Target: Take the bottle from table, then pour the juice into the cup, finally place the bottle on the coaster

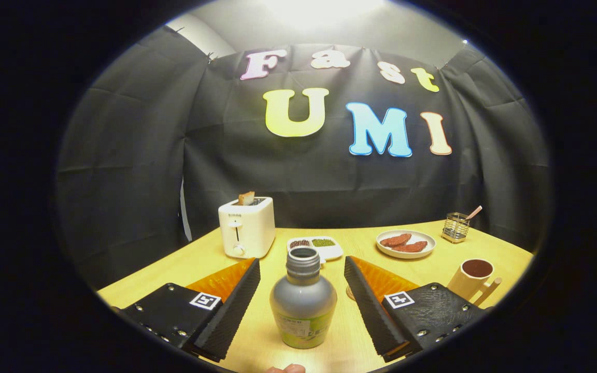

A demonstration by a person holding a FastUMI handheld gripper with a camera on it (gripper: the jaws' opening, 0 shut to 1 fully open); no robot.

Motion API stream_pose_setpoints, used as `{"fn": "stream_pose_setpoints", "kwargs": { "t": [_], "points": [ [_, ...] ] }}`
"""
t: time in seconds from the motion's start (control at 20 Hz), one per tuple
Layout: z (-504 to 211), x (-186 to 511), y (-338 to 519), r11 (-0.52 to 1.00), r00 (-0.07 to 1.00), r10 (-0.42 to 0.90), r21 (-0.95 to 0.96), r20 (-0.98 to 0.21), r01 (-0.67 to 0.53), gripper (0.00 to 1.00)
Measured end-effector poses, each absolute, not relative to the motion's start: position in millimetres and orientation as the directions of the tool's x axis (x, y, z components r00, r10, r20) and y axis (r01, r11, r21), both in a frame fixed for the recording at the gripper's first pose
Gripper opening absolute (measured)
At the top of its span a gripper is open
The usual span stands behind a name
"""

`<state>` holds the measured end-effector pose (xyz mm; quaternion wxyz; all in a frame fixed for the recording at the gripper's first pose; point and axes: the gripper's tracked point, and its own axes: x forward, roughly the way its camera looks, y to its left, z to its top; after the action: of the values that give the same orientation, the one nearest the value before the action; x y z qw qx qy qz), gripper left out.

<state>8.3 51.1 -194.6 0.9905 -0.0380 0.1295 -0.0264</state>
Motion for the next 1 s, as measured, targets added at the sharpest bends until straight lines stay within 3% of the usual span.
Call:
{"fn": "stream_pose_setpoints", "kwargs": {
  "t": [1.0],
  "points": [
    [-272.8, -5.2, 45.8, 0.994, 0.884, -0.111, -0.069, -0.453, 0.090, 1.00]
  ]
}}
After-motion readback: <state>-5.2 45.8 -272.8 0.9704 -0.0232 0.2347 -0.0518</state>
